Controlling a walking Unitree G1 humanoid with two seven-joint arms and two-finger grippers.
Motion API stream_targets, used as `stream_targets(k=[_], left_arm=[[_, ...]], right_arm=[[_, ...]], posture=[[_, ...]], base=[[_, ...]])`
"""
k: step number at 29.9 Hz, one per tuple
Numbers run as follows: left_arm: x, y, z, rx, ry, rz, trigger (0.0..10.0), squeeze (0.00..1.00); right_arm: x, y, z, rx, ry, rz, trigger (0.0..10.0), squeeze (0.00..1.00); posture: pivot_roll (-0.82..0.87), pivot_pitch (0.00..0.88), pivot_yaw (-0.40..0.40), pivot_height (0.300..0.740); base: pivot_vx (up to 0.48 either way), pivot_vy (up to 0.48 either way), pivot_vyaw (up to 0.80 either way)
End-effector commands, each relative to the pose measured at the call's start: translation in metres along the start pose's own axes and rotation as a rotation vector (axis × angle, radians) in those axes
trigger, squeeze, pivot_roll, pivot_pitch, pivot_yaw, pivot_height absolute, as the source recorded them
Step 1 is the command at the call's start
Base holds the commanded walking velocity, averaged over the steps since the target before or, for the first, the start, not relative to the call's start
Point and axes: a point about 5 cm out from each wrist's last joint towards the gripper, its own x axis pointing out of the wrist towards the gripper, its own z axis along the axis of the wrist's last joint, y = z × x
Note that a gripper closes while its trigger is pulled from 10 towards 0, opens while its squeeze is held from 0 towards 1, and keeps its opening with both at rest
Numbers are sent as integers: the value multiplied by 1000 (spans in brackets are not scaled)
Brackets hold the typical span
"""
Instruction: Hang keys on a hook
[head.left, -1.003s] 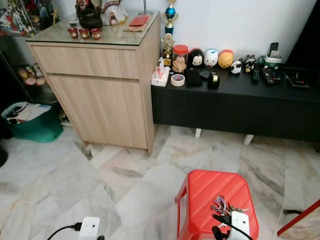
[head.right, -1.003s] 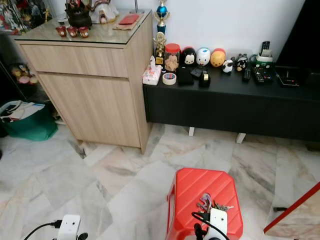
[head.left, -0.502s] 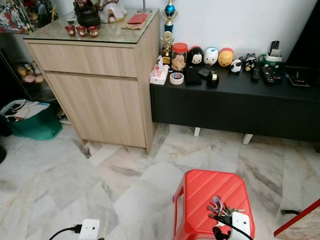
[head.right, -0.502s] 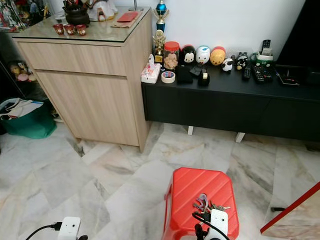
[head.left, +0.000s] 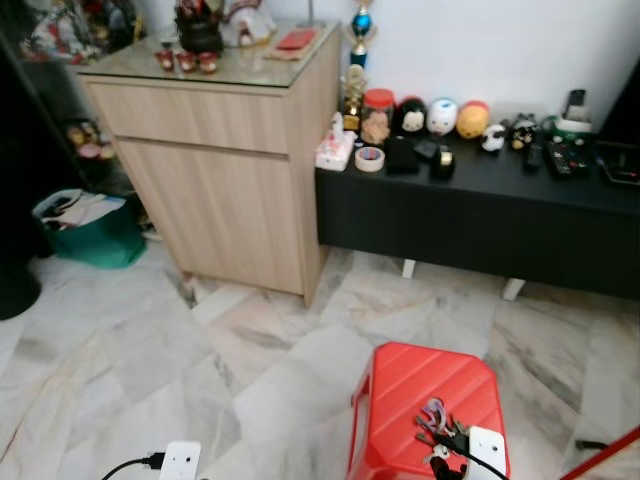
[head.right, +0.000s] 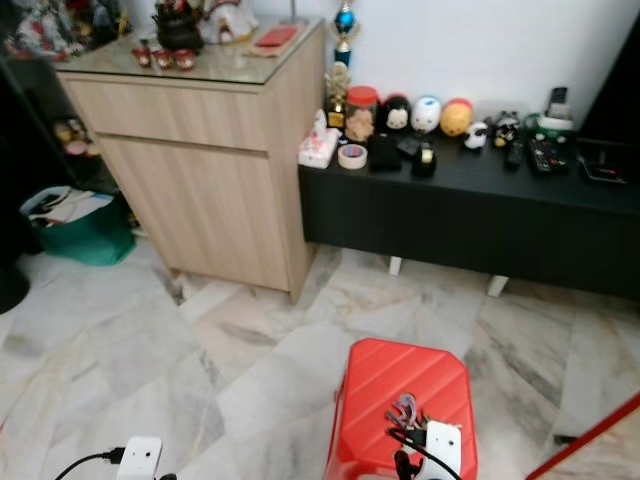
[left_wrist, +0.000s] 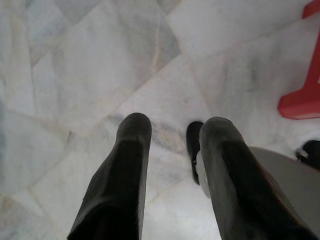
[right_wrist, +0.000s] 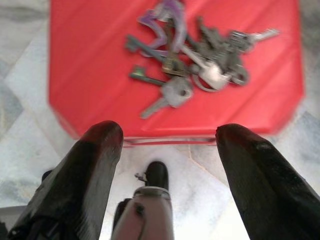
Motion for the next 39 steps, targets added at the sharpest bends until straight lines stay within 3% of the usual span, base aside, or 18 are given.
stream_targets(k=[1,11,28,36,39], left_arm=[[-1,2,-5,17,19,7,10000,0],[-1,2,-4,13,18,11,10000,0],[-1,5,-2,-5,-1,27,10000,0],[3,14,26,-54,-135,57,10000,0],[4,18,43,-108,-222,64,10000,0]], right_arm=[[0,2,-1,1,3,3,10000,0],[0,2,0,4,2,1,10000,0],[0,2,2,14,-28,5,10000,0],[-2,1,12,10,-158,4,10000,0],[-3,-2,17,2,-219,-36,10000,0]], posture=[[40,23,5,740],[41,28,5,740],[37,40,6,740],[27,45,1,740],[27,47,0,740]], base=[[0,-315,0],[0,-300,0],[0,0,0],[0,0,0],[0,0,0]])
